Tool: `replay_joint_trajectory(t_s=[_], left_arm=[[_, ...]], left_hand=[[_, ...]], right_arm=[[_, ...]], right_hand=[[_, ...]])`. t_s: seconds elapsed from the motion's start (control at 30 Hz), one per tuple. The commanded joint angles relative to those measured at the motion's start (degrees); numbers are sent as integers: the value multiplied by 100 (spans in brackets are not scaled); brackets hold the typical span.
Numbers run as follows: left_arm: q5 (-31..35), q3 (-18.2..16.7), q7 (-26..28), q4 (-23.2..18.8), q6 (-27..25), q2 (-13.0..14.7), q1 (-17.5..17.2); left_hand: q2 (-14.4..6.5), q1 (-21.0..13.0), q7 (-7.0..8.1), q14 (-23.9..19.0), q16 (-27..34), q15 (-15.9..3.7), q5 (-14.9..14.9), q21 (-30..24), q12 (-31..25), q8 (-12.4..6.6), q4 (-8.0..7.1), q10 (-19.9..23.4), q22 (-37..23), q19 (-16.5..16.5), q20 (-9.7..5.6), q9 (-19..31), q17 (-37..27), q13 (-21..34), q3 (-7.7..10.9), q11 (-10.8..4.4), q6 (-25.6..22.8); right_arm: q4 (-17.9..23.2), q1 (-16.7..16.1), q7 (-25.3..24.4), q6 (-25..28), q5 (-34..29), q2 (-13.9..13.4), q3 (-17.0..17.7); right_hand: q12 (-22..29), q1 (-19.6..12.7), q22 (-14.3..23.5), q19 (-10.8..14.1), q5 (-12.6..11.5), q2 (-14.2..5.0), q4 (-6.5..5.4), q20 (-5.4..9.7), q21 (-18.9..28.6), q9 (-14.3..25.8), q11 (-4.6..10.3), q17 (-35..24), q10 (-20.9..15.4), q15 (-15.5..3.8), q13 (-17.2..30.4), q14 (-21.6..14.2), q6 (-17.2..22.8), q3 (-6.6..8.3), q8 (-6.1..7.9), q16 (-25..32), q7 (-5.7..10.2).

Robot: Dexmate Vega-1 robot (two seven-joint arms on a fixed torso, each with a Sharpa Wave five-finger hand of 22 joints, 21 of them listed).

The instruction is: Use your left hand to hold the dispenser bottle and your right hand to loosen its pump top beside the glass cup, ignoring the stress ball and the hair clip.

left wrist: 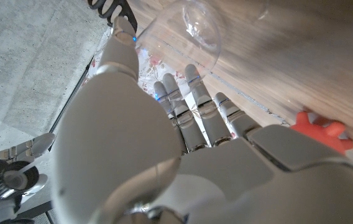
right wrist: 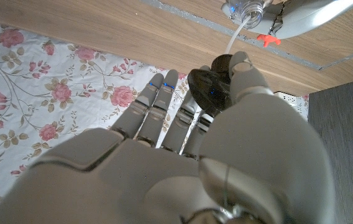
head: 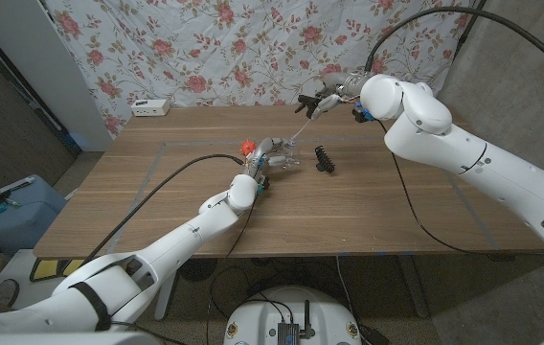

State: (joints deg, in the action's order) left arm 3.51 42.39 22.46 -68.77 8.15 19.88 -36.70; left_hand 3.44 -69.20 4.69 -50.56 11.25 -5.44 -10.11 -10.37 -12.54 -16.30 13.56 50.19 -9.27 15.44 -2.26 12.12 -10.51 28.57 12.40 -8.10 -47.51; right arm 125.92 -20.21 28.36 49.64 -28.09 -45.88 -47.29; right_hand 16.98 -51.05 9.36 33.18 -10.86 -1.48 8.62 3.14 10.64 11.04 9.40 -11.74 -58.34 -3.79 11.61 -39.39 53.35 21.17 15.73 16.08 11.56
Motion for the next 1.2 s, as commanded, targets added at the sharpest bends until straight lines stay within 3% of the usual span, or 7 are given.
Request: replay_joint_trajectory(t_s=[0.03,0.73,1.2], left_arm=[[-16,-31,69,-64,-76,25,-74],[-38,-88,160,-211,-146,91,-207],[-101,-121,194,-162,-47,62,-251]], left_hand=[[-837,750,-8,-128,25,-507,8,-8,-44,-18,-504,157,-12,46,-510,23,-17,28,546,-132,-381],[-833,758,-15,-140,31,-523,8,-8,-45,-16,-506,165,-12,52,-516,23,-19,27,544,-126,-389],[-838,769,-21,-133,27,-513,7,-6,-40,-10,-512,162,-13,47,-517,24,-18,22,545,-135,-385]], right_arm=[[216,18,-110,240,219,-181,37],[376,93,-367,398,697,-398,79],[383,232,-504,529,684,-469,-133]], right_hand=[[-14,-16,9,57,-27,-57,1,44,11,24,-11,-16,-57,-872,29,-71,456,-18,12,-4,-157],[-35,-22,9,71,-18,-84,0,50,11,28,-35,-26,-79,-869,31,-93,477,-54,-17,-9,-165],[-48,-35,10,83,-13,-101,5,48,12,30,-38,-33,-88,-872,32,-100,486,-74,-35,-11,-169]])
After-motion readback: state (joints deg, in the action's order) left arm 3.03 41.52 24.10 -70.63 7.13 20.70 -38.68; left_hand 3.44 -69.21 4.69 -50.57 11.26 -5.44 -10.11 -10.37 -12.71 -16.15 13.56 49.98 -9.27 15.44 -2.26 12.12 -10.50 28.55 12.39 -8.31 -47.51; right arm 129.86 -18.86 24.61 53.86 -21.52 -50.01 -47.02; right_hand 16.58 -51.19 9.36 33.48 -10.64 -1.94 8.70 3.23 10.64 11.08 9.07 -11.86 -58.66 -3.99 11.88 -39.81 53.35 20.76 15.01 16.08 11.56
